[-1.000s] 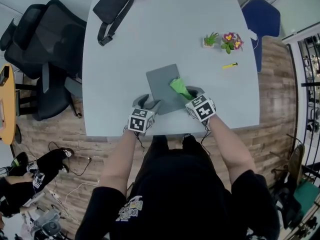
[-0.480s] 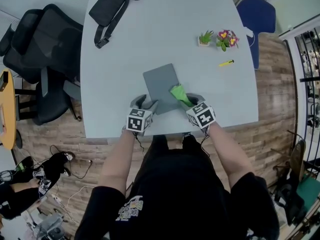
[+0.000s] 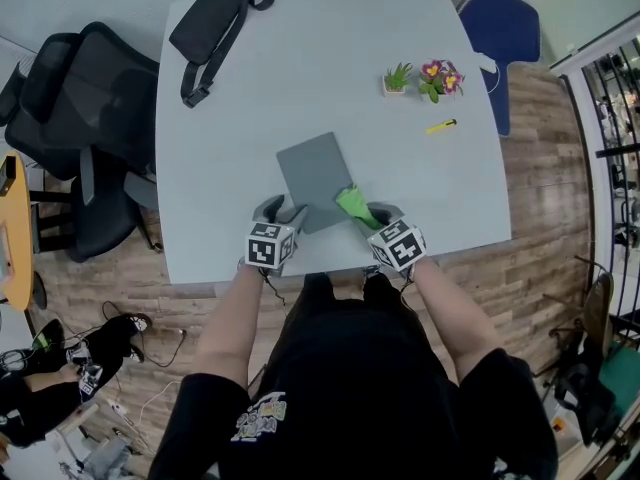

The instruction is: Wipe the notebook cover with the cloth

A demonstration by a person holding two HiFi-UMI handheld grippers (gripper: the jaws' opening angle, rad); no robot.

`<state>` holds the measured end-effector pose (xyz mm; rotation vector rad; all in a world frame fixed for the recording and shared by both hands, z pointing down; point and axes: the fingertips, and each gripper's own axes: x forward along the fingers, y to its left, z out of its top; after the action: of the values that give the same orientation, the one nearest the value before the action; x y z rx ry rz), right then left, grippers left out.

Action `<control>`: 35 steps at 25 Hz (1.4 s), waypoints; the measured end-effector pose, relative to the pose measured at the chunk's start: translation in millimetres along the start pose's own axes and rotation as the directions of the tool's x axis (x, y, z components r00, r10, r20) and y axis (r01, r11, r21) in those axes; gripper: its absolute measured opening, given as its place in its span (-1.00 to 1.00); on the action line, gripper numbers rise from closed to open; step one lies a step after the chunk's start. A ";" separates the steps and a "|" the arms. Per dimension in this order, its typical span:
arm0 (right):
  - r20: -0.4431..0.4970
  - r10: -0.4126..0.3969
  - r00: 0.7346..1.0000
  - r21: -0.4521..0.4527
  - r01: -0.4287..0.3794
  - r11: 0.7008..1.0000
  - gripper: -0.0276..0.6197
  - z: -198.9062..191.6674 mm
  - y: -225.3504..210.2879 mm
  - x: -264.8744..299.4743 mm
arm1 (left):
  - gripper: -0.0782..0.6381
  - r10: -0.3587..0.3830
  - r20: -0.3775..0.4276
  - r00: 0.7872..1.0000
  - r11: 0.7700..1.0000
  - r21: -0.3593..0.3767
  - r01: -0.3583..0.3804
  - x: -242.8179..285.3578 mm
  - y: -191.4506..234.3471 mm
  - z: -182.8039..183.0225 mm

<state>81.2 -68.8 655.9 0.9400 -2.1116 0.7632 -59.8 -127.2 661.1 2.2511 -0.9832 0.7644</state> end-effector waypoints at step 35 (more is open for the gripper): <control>0.359 0.411 0.838 -0.271 -0.328 0.905 -0.57 102.2 90.0 -132.6 | -0.71 0.391 0.506 0.769 0.911 -0.095 -0.401 -233.3 -128.9 56.2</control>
<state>39.9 -41.4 472.4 0.6199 -2.7386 0.5519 -77.0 14.8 429.2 2.3413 -1.7583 0.3154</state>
